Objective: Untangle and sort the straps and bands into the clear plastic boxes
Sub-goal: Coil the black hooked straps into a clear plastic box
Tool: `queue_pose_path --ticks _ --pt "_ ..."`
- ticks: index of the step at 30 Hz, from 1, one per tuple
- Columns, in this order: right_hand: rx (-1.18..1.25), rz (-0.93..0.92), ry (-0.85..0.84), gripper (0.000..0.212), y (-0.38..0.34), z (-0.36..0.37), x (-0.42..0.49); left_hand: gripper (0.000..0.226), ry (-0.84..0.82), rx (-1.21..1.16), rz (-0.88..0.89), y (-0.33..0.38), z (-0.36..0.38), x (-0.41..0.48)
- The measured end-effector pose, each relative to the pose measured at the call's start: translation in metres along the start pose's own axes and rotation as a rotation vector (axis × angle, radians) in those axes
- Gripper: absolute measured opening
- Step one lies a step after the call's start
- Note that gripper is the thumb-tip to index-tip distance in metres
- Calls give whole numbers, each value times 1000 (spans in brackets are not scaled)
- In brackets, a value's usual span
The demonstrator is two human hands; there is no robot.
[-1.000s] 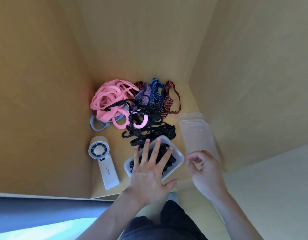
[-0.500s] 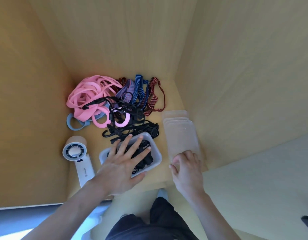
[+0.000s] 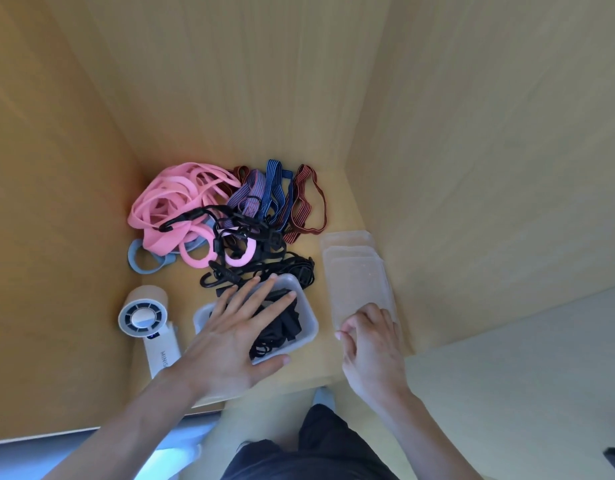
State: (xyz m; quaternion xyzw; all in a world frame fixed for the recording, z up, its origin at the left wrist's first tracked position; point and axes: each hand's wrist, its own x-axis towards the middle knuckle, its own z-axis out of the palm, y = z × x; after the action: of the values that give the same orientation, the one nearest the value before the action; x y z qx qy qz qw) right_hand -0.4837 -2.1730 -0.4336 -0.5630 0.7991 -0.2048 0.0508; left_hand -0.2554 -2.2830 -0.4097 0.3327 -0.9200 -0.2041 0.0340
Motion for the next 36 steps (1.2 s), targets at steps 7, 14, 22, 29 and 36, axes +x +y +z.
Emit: queue_pose_path --ticks 7,14,22,29,36 --pt "83 -132 123 16 -12 -30 7 77 236 -307 -132 3 -10 4" --pt "180 -435 92 15 -65 -78 14 83 650 -737 -282 -12 -35 17" --pt "305 -563 -71 14 -89 -95 12 41 712 -567 -249 -41 -59 -6" --pt "641 -340 -8 4 -84 -103 27 7 743 -721 -339 -28 -71 -35" --pt "838 -37 31 22 -87 -89 46 12 712 -1010 -453 -14 -65 -39"
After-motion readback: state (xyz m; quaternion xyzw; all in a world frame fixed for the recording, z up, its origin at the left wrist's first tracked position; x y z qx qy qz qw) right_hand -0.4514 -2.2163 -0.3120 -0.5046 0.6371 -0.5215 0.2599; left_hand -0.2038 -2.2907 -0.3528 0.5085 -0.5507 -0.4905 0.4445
